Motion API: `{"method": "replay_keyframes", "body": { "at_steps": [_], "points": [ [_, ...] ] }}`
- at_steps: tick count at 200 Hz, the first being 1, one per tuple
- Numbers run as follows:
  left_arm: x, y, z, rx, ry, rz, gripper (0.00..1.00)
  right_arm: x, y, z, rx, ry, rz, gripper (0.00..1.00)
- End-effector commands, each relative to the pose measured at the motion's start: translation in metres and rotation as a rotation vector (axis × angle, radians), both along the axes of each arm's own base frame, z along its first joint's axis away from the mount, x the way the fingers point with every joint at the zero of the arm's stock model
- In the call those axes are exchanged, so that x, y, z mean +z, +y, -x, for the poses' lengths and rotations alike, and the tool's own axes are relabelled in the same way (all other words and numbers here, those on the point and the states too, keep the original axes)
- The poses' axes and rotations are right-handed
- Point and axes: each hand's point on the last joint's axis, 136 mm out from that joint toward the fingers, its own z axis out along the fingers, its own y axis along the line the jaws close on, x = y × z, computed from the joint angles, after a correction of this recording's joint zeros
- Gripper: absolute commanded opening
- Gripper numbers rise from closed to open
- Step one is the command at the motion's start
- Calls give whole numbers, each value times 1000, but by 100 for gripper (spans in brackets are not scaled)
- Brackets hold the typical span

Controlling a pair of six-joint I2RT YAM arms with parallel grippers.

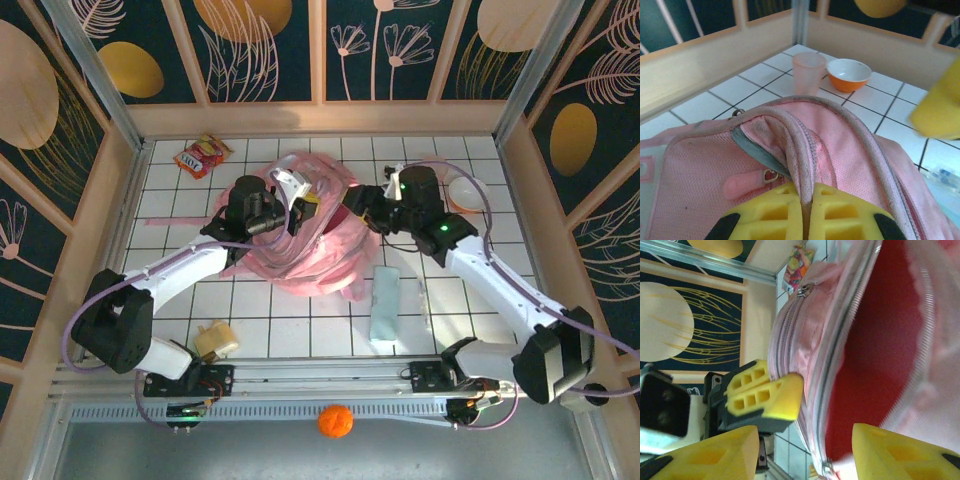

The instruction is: Pack the student bag

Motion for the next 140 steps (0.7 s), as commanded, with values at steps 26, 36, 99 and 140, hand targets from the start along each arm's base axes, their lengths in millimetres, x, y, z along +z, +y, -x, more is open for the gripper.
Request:
{"method": "replay_keyframes", "body": {
  "at_steps": [26, 36, 99, 140],
  "points": [
    [75, -11, 27, -196, -363, 30, 0, -1, 29, -13, 7, 54, -125, 53],
    [72, -10, 28, -201, -372, 7, 0, -7, 30, -15, -12, 70, -125, 49],
    [72, 26, -29, 116, -262, -30, 12, -1, 20, -8, -204, -7, -257, 0],
    [69, 46, -2, 168, 3, 2, 56, 11, 27, -8, -314, -75, -324, 0]
  ]
}}
